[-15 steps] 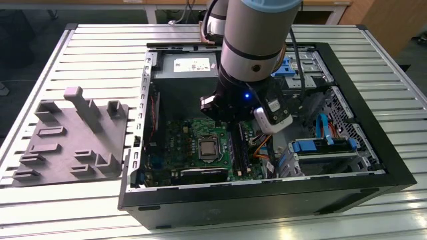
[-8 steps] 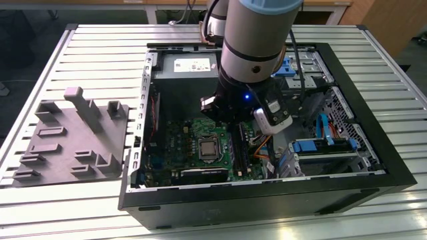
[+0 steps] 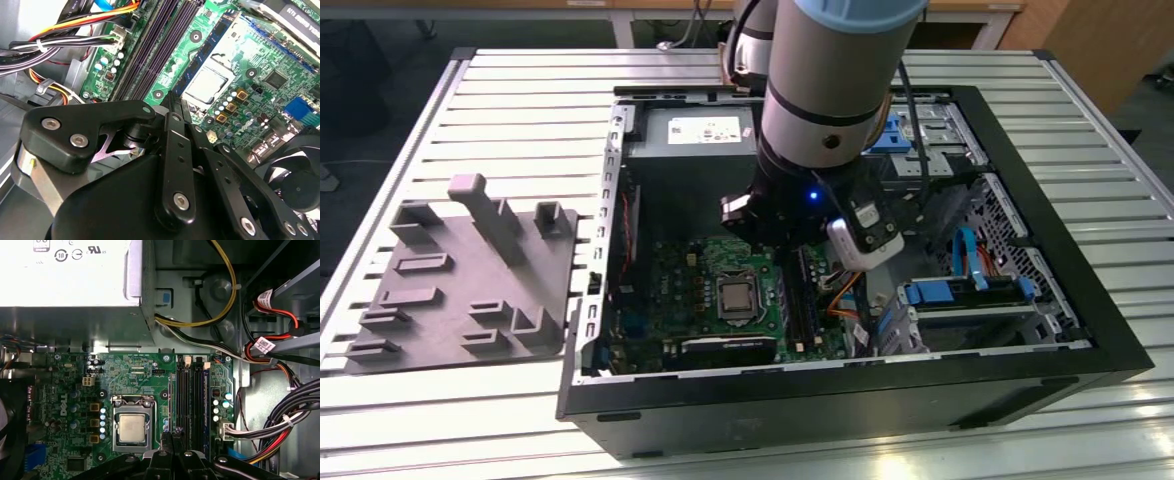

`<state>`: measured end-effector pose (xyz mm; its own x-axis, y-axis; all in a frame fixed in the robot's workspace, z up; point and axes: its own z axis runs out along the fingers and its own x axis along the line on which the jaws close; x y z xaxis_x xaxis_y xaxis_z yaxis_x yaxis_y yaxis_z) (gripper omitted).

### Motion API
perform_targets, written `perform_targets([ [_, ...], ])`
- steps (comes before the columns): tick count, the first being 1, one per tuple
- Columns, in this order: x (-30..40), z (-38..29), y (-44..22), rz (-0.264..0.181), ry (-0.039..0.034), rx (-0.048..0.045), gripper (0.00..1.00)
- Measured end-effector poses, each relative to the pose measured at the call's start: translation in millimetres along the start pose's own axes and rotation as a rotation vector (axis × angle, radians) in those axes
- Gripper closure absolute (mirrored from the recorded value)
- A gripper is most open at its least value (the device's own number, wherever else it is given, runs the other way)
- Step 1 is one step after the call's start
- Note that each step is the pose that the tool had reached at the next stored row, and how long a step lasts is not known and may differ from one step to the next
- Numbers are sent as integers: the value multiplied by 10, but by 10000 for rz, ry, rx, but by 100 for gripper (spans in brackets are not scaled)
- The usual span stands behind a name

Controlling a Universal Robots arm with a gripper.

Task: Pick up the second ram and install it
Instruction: 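Insert the second ram into the second slot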

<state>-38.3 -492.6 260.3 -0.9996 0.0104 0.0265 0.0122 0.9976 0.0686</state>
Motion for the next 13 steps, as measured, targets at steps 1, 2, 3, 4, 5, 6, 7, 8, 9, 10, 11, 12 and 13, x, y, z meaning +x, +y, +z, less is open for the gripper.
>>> perform_targets([
  [1, 0, 2, 0, 0, 0, 0, 88],
  [2, 0, 4, 0, 0, 0, 0, 88],
  [3, 0, 7, 0, 1, 0, -1, 88],
  [4, 0, 9, -1, 2, 0, -1, 88],
  [5, 0, 12, -1, 3, -1, -2, 88],
  [6, -1, 16, -1, 4, -1, -2, 88],
  [7, 0, 20, -1, 5, -1, -2, 88],
  [8, -1, 23, -1, 6, 0, -1, 88],
  [9, -1, 26, -2, 6, 0, 0, 88],
  [10, -1, 29, -2, 6, 0, 0, 88],
  [11, -1, 33, -2, 6, 0, -1, 88],
  [12, -1, 36, -2, 6, 0, -1, 88],
  [13, -1, 38, -3, 6, 0, 1, 88],
])
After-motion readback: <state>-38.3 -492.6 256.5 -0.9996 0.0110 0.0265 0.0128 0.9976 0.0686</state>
